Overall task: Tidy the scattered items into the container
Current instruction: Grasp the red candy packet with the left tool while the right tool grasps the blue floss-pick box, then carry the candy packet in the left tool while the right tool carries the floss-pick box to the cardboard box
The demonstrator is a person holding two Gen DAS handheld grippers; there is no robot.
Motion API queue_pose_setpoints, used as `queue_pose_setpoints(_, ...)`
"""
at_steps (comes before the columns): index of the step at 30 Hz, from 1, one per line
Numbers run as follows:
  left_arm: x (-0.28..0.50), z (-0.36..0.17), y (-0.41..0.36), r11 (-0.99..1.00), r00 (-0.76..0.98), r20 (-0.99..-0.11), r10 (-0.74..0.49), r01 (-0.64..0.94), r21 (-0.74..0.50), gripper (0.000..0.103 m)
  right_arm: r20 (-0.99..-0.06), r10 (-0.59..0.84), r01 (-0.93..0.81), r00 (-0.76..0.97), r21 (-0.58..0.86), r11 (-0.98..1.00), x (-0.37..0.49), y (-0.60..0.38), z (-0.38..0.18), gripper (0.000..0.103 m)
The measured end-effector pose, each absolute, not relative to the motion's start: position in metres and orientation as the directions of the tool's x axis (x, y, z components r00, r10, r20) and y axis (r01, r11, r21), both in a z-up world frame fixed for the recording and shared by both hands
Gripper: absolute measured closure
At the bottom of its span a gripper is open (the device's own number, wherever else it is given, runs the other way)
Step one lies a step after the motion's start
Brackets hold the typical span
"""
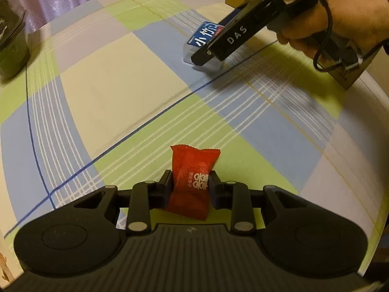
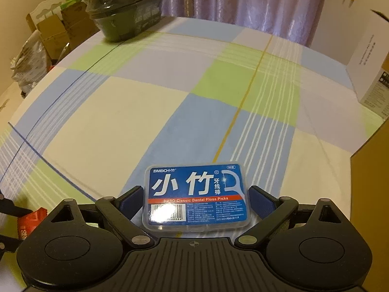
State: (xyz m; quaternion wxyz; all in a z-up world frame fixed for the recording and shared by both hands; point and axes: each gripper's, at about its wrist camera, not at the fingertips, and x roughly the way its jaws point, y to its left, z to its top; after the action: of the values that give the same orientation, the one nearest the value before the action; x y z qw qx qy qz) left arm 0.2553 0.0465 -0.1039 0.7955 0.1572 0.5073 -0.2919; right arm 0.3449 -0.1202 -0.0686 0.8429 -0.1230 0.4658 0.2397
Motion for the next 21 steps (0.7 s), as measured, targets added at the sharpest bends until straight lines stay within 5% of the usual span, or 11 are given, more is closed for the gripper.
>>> queue_pose_setpoints(21, 0.226, -0.087, 0.038, 0.853, 0.325, -0.910, -0.257, 0.520, -0.055, 0.077, -0.856, 0.297, -0.454, 0.424, 0.083, 0.887, 0.203, -0.165, -0.024, 0.016)
